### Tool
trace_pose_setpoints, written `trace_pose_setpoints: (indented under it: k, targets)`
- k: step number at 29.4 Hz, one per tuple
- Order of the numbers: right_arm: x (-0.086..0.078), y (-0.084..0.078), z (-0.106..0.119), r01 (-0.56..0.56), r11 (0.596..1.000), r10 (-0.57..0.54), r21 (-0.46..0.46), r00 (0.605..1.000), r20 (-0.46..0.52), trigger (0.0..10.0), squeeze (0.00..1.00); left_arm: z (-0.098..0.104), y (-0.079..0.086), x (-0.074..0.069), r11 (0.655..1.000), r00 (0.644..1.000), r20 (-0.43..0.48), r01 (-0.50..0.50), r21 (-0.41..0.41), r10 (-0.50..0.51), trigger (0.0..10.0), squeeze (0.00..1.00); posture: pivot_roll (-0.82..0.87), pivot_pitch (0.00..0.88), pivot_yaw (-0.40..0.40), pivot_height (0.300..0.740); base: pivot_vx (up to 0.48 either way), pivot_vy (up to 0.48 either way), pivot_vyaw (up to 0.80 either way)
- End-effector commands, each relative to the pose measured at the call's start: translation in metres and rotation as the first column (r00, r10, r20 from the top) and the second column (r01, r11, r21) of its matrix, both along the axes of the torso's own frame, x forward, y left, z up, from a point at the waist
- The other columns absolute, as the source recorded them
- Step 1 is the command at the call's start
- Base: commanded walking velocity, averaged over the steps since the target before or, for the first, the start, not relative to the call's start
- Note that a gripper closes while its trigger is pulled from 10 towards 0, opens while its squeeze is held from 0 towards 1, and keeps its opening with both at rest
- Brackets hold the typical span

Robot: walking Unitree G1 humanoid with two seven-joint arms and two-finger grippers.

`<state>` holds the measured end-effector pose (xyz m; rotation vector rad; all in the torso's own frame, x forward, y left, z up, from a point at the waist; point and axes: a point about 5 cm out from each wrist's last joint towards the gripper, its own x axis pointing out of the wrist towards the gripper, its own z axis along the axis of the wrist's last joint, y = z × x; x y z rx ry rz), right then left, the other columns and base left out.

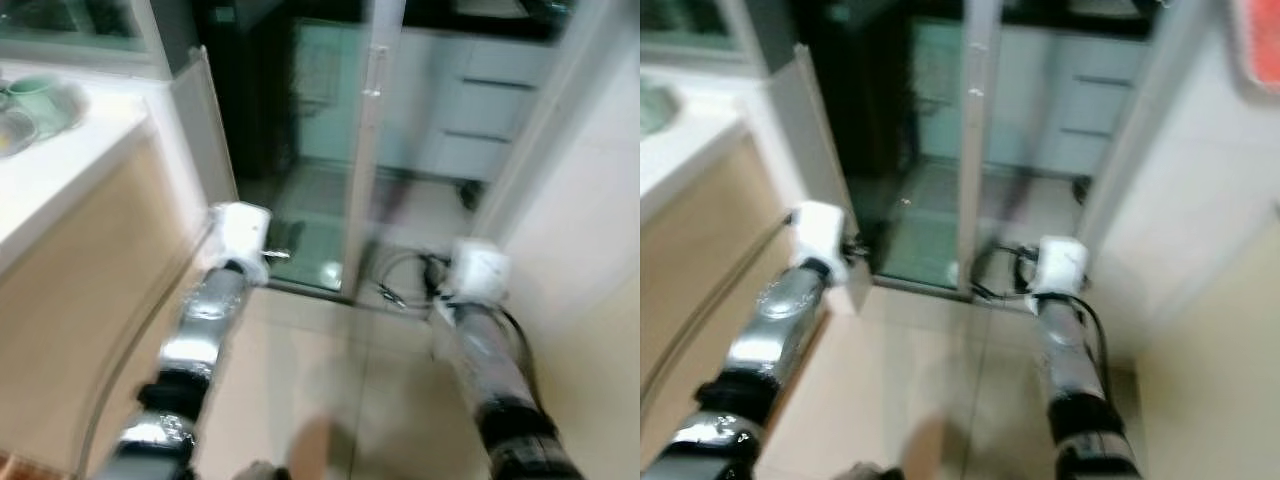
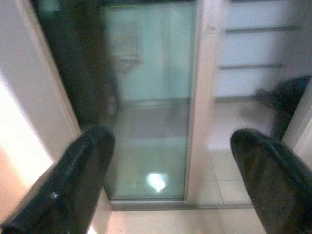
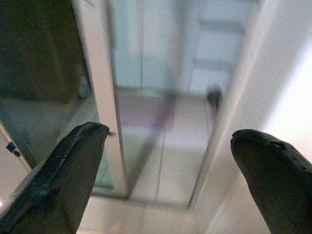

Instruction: Restocking fridge

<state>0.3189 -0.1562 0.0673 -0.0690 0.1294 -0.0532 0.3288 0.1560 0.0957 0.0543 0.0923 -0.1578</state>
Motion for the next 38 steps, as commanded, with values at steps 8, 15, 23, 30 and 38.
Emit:
trace_pose_setpoints:
  k: [8,15,23,30,38]
  targets:
    - [-0.009,-0.003,-0.001,-0.064,0.993,0.065,-0.1,0.998,0.006,10.0,0.0,-0.011,0.0,-0.02,1.0,1.0,-0.003,0.019,-0.021,-0.019,10.0,0.0,-0.05,0.0,-0.007,0.74,0.0,0.0,0.0]
    - [-0.038,-0.019,0.011,0.008,0.997,-0.017,0.072,0.991,0.132,10.0,1.0,0.032,0.004,-0.03,0.999,0.978,0.211,0.009,-0.033,-0.002,10.0,1.0,-0.08,0.0,-0.003,0.74,0.0,0.0,0.0]
    - [-0.037,0.002,0.009,-0.152,0.982,0.142,0.113,0.986,0.091,10.0,1.0,0.009,-0.001,-0.031,0.997,0.998,0.065,-0.017,-0.077,0.022,10.0,0.0,-0.1,0.0,0.013,0.74,-0.046,0.037,0.0]
    - [-0.026,-0.007,0.013,-0.084,0.988,0.073,0.127,0.994,0.086,10.0,0.0,0.015,0.003,-0.02,0.999,0.996,0.085,-0.041,-0.019,0.042,10.0,0.0,-0.1,0.0,0.02,0.74,-0.183,0.205,0.0]
    - [-0.025,-0.017,0.009,-0.021,0.992,0.012,0.127,0.997,0.07,10.0,0.0,0.021,0.002,-0.012,1.0,0.995,0.101,-0.019,-0.02,0.021,10.0,0.0,-0.08,0.0,0.02,0.74,-0.197,0.0,0.0]
